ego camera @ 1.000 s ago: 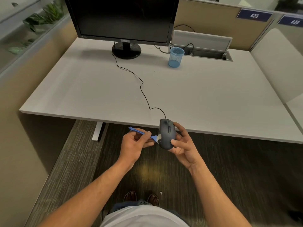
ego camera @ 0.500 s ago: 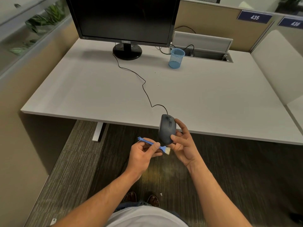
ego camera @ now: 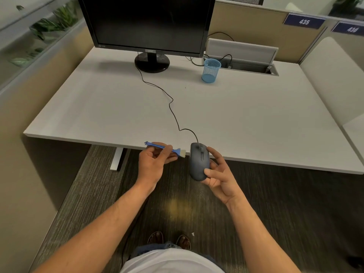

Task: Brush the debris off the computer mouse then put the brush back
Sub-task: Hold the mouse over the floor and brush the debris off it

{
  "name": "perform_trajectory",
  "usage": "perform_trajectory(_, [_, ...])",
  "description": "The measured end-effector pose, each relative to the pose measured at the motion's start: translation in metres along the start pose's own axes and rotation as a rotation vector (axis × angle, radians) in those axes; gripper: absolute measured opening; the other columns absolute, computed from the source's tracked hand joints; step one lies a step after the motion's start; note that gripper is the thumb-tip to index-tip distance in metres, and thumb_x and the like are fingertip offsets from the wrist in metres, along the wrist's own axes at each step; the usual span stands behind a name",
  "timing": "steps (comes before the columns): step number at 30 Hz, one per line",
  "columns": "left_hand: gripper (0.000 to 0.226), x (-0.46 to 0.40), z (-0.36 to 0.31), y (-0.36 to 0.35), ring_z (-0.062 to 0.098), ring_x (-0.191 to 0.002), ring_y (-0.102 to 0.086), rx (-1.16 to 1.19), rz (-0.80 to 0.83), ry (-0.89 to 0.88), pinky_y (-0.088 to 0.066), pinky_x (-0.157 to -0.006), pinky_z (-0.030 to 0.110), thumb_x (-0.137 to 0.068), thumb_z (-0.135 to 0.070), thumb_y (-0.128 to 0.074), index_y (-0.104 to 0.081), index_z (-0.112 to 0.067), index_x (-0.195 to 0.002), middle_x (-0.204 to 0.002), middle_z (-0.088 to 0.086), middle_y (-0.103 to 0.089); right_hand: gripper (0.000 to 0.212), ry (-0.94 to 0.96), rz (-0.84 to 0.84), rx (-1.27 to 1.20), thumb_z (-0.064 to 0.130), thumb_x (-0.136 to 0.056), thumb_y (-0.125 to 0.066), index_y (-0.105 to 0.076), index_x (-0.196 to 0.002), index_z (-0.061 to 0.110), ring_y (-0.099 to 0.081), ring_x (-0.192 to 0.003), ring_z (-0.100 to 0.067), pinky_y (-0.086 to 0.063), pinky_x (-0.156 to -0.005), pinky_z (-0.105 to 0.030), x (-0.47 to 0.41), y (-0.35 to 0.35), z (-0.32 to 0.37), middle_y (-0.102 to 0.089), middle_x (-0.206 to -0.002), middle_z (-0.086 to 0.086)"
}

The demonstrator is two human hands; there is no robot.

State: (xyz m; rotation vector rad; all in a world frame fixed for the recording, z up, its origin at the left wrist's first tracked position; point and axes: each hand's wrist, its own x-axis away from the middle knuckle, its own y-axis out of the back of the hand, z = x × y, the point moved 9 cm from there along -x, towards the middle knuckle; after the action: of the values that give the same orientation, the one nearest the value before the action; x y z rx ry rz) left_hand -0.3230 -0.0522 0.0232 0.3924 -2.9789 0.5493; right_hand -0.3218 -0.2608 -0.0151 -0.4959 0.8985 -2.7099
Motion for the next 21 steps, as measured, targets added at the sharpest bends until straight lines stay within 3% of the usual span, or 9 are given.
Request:
perform_trajectory(6, [0.024, -0.019, -0.011, -0.011, 0.024, -0.088, -0.075, -0.028, 0.028, -0.026, -0.061, -0.074, 0.028, -0.080, -0.029, -0.072, -0.068, -0.009, -0.095, -0.087, 0.006, -0.077, 0.084, -0.032, 0.038, 0.038, 0.000, -0.064, -0.081, -0.055, -0.141, 0.019, -0.055, -0.129, -0.042, -0.061, -0.081, -0.049, 0.003, -0.005, -0.004, -0.053, -0.144, -0.020])
perform_trajectory(21, [0.021, -0.004, 0.012, -0.007, 0.022, -0.089, -0.075, -0.038, 0.078, 0.049, -0.059, -0.071, 0.023, -0.080, -0.027, -0.071, -0.070, -0.011, -0.094, -0.089, 0.004, -0.077, 0.084, -0.043, 0.002, 0.050, 0.001, -0.063, -0.082, -0.055, -0.141, 0.019, -0.059, -0.126, -0.041, -0.062, -0.078, -0.047, 0.000, -0.005, -0.006, -0.058, -0.140, -0.018])
